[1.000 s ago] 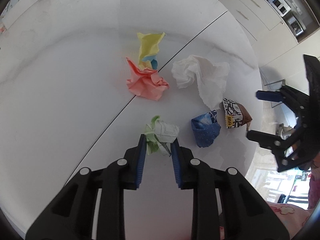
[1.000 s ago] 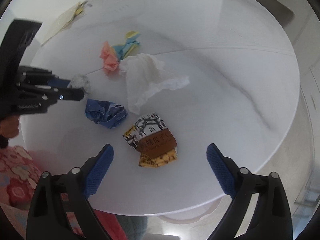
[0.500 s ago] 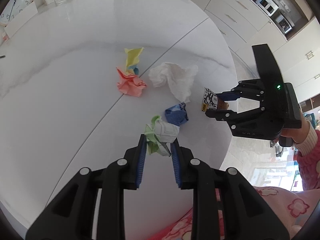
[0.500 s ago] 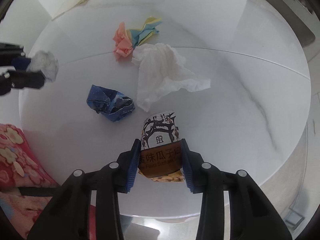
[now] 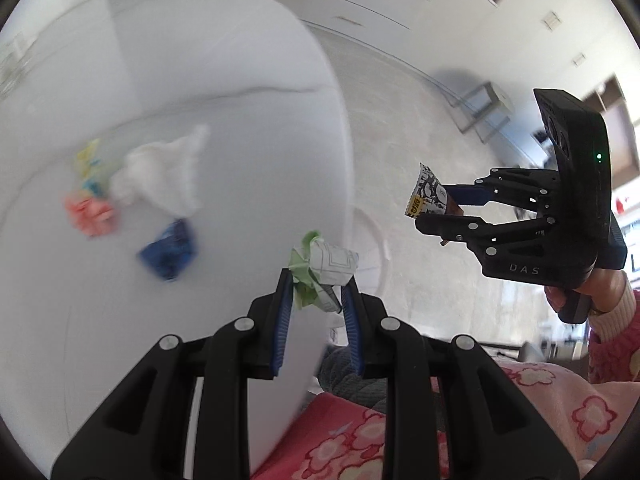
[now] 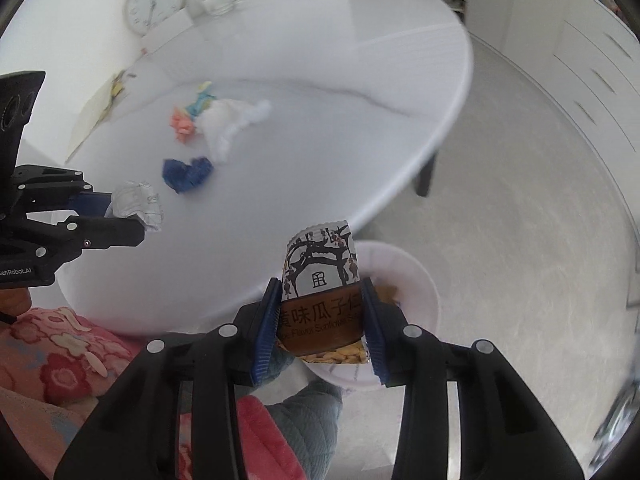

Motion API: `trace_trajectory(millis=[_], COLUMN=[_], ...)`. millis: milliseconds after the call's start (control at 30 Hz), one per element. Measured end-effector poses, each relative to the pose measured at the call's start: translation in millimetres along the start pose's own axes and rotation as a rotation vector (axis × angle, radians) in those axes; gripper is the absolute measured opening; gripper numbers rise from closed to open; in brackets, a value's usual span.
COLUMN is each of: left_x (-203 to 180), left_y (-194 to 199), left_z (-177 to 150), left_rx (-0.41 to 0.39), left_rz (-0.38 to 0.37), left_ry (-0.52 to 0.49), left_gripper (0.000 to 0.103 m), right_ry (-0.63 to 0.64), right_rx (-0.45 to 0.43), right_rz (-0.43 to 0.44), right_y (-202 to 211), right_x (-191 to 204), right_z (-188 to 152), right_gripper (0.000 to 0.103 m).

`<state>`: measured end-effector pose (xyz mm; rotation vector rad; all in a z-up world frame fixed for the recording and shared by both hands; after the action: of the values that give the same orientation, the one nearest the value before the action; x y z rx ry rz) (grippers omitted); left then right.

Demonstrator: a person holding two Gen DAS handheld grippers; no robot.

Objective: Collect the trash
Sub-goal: 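Drop the snack packet into the bin with the right tool while the left drops the paper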

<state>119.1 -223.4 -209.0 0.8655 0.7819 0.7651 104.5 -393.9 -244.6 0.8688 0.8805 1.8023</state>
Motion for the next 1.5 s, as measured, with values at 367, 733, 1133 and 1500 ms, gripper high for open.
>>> trace_trajectory(millis=[367, 733, 1133, 1500], left_x=[-92, -97, -81, -67], left_y=[-96, -97, -58, -73], left_z=[0, -2, 4, -10], left_rx=[0.168, 0.156, 0.1, 0.172], left_rz=[-0.055, 0.063, 0.182, 0.223], left_ry=[-0.119, -0.113, -0.131, -0.1], left_gripper=[0.029, 0.076, 0.086, 0.087], right_ry=[-0.138, -0.135, -0.105, -0.156], right_rx=[-0.028, -0.046, 0.002, 0.148], right_rz=[-0.066, -0.012, 0.048, 0.021], right_y=[45, 43, -40, -125], right_x=[-68, -72, -63, -63], right_z=[-59, -60, -60, -92], right_gripper=[0.042, 0.042, 0.045, 0.083])
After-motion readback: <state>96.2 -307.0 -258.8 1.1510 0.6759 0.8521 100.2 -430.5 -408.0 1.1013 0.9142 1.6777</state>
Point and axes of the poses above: each gripper's, at about its wrist camera, not at the fingertips, and y roughly against the way its jaws point, x to its left, z to its top, the point moved 7 cm from there along -y, roughly the way its jaws point, and after that the axes turned 9 degrees about -x, right-handed, at the moved point
